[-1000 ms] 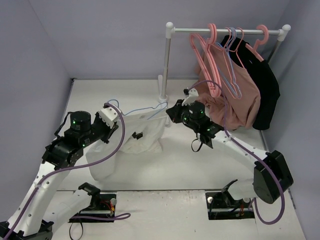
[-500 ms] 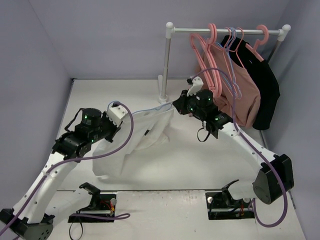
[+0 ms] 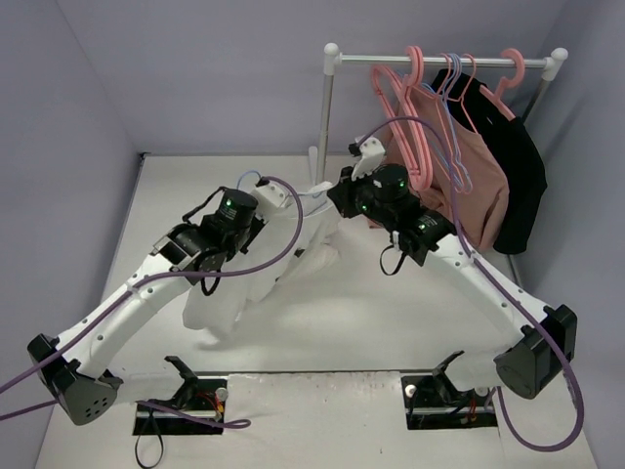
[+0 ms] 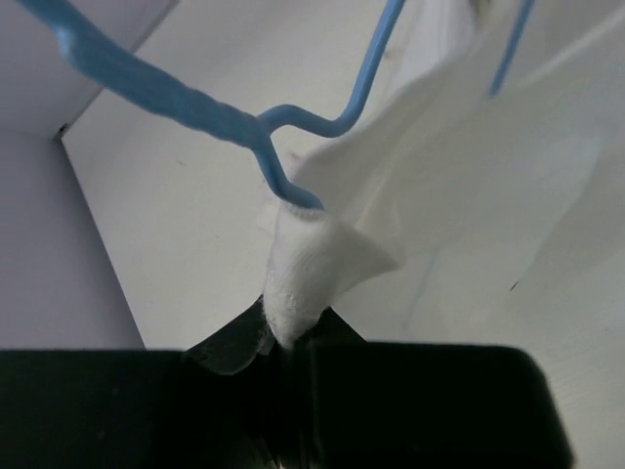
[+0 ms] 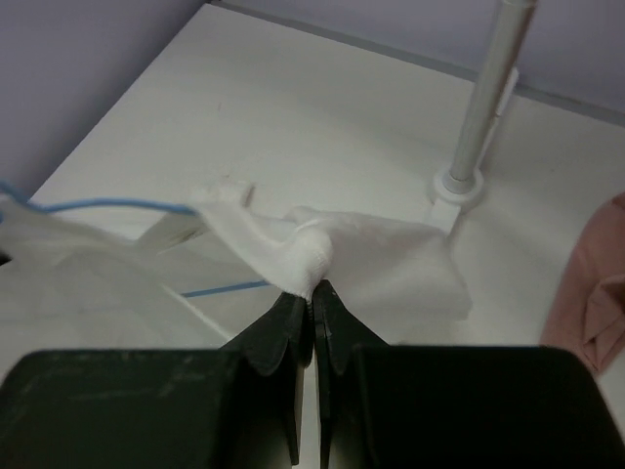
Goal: Place the t-shirt on the hanger
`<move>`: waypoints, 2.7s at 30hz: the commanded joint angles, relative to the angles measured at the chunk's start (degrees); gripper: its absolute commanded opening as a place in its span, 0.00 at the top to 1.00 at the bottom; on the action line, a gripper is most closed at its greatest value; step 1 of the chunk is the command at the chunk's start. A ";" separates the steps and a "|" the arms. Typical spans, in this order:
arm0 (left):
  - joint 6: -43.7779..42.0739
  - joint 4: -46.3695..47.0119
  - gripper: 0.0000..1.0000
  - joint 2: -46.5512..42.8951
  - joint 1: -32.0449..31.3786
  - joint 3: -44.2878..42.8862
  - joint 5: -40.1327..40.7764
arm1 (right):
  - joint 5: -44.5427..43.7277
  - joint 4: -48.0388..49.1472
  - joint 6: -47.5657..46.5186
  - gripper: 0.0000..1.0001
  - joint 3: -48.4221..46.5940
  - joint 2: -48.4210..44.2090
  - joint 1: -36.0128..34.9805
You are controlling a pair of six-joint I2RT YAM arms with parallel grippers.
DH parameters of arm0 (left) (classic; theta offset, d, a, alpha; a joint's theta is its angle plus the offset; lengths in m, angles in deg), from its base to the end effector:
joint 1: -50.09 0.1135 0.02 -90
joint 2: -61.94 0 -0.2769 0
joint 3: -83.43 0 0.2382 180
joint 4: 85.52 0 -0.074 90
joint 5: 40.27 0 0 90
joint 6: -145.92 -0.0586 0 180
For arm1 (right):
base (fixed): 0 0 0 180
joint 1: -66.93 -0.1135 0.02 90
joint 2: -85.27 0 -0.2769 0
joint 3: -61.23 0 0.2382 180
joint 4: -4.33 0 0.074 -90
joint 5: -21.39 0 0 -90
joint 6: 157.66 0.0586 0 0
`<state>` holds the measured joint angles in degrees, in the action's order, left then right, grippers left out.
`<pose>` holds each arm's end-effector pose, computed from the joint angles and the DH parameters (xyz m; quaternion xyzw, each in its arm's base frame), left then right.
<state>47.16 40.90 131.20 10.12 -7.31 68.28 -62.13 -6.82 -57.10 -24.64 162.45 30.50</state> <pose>0.2061 -0.1485 0.3908 0.2852 0.8189 0.0073 0.4980 0.2585 0.1990 0.4138 -0.1995 0.6939 0.3128 0.6171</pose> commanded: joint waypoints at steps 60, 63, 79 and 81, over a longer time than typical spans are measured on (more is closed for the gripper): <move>-3.44 29.55 1.00 -23.92 -0.28 20.75 -30.00 | 48.70 -14.82 -49.36 0.41 -5.92 0.21 19.90; -3.72 29.04 1.00 -23.55 -0.28 20.24 -30.68 | 51.29 -15.57 -50.91 0.39 -5.01 3.50 19.82; -6.06 24.44 1.00 -20.49 -0.07 17.63 -37.11 | 53.06 -15.48 -54.67 0.48 -1.57 4.93 12.87; -6.41 23.85 1.00 -20.10 -0.09 17.10 -37.76 | 51.77 -15.55 -54.60 0.61 -1.50 5.51 11.55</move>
<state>42.32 62.22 110.51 9.71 14.22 34.07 -11.14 -24.31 -110.70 -24.60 167.87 44.21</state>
